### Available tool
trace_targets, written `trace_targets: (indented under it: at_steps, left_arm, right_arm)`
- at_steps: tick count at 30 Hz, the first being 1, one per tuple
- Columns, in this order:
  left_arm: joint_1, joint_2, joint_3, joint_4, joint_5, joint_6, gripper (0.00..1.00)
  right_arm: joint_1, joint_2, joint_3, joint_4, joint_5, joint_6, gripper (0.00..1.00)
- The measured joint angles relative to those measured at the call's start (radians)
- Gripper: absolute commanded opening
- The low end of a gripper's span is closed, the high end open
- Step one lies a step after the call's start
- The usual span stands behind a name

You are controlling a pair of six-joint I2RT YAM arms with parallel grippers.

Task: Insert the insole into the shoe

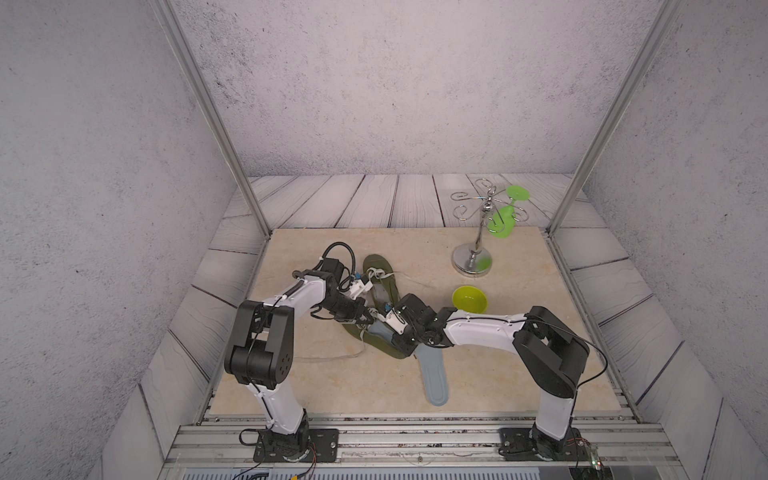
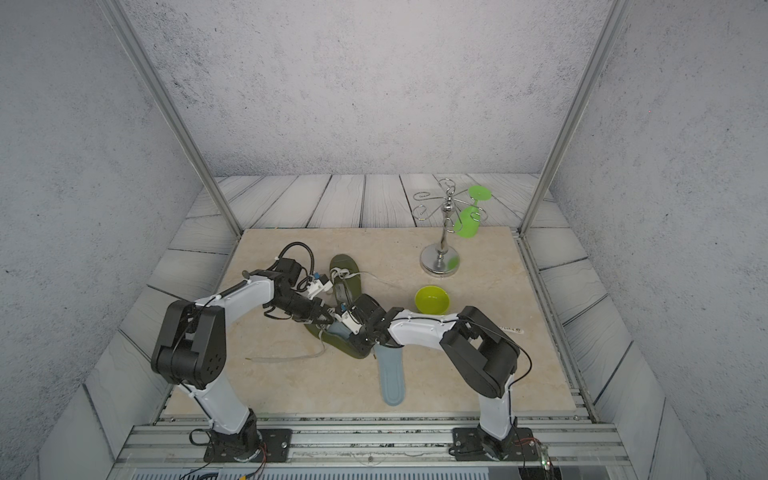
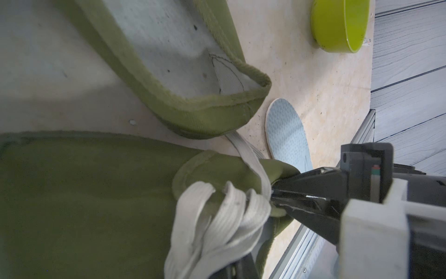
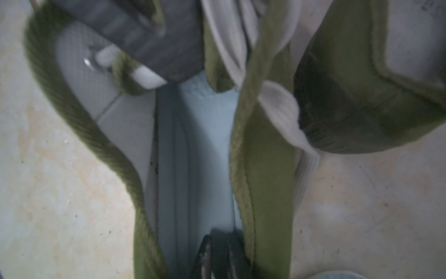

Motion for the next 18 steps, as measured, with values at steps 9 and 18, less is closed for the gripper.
trace_targets:
  at_steps: [9, 18]
  left_arm:
    - [0.000, 0.000, 0.000, -0.003, -0.003, 0.001, 0.00]
    - [0.000, 0.000, 0.030, -0.045, -0.037, 0.019, 0.00]
  right_arm:
    - [0.005, -0.018, -0.005, 0.004, 0.023, 0.005, 0.16]
    - [0.007, -0.062, 0.070, -0.098, 0.047, 0.003, 0.21]
